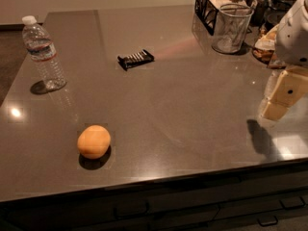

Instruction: Move rxbar chocolate near orange

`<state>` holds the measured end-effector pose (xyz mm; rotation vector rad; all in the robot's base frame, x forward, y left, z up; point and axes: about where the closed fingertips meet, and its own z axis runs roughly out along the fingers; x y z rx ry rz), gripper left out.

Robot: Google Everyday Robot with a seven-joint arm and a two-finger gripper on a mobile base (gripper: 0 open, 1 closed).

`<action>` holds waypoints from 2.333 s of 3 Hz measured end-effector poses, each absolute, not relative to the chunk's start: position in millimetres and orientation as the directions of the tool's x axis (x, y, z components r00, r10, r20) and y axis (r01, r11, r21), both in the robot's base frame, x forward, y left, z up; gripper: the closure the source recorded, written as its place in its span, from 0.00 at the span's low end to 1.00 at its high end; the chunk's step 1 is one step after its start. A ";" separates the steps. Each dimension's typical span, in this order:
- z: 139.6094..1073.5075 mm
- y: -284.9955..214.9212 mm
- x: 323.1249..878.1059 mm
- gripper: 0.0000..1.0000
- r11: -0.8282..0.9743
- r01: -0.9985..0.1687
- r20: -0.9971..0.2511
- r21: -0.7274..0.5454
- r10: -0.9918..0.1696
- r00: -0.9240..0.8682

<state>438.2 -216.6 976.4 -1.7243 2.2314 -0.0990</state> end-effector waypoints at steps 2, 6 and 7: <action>974.1 -208.9 457.8 0.00 0.250 -0.937 -0.225 -0.243 -0.954 -0.197; 949.0 -111.7 638.0 0.00 0.139 -0.971 -0.378 -0.194 -0.924 -0.057; 935.0 -77.3 672.9 0.00 0.123 -0.976 -0.420 -0.177 -0.907 -0.038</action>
Offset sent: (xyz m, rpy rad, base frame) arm 0.0449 0.0162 -0.0092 0.0431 0.0177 0.0602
